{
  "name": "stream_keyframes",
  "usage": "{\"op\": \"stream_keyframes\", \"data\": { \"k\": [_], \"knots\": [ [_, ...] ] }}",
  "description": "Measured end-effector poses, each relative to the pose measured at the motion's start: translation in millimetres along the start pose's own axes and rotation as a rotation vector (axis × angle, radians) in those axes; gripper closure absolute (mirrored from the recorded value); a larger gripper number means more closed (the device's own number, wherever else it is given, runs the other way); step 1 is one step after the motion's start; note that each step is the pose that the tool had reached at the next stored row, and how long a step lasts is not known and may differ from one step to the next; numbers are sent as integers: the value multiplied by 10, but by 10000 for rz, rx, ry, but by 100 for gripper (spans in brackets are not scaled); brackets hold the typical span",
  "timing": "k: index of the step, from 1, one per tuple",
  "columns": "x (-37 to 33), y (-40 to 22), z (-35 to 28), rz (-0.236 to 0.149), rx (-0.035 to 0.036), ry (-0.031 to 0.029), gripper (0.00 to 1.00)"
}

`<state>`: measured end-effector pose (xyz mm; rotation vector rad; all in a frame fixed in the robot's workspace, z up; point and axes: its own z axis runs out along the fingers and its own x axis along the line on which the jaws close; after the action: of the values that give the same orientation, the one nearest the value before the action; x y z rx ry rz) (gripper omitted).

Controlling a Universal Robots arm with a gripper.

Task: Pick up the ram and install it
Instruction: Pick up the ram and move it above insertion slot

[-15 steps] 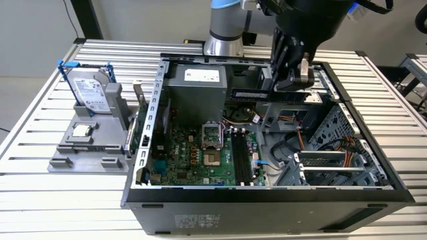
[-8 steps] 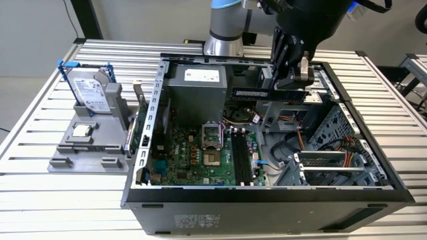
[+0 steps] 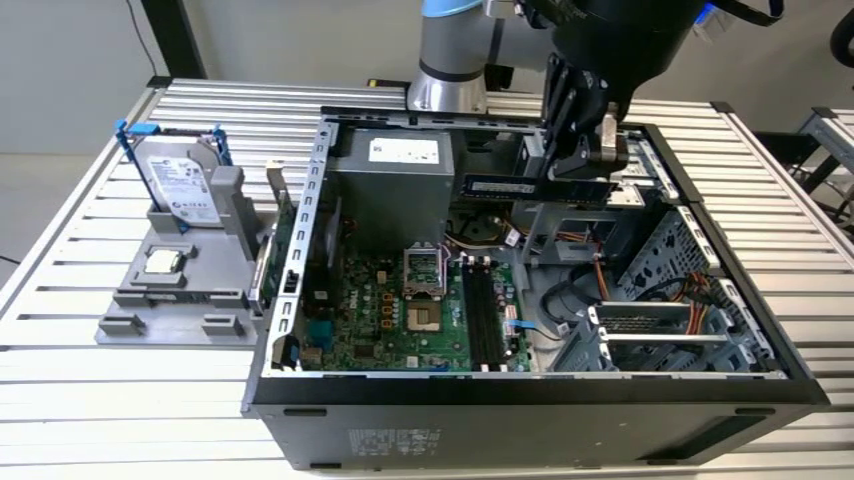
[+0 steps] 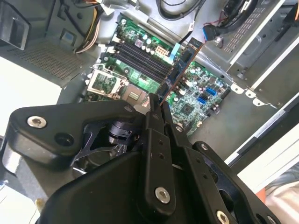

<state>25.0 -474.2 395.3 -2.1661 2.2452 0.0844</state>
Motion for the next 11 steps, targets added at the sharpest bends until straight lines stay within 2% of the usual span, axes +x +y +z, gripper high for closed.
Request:
{"op": "stream_keyframes", "data": {
  "k": [6, 11],
  "knots": [
    [0, -1, 0, 78, 0, -2, 100],
    [0, 0, 0, 660, 31, -16, 100]
  ]
}}
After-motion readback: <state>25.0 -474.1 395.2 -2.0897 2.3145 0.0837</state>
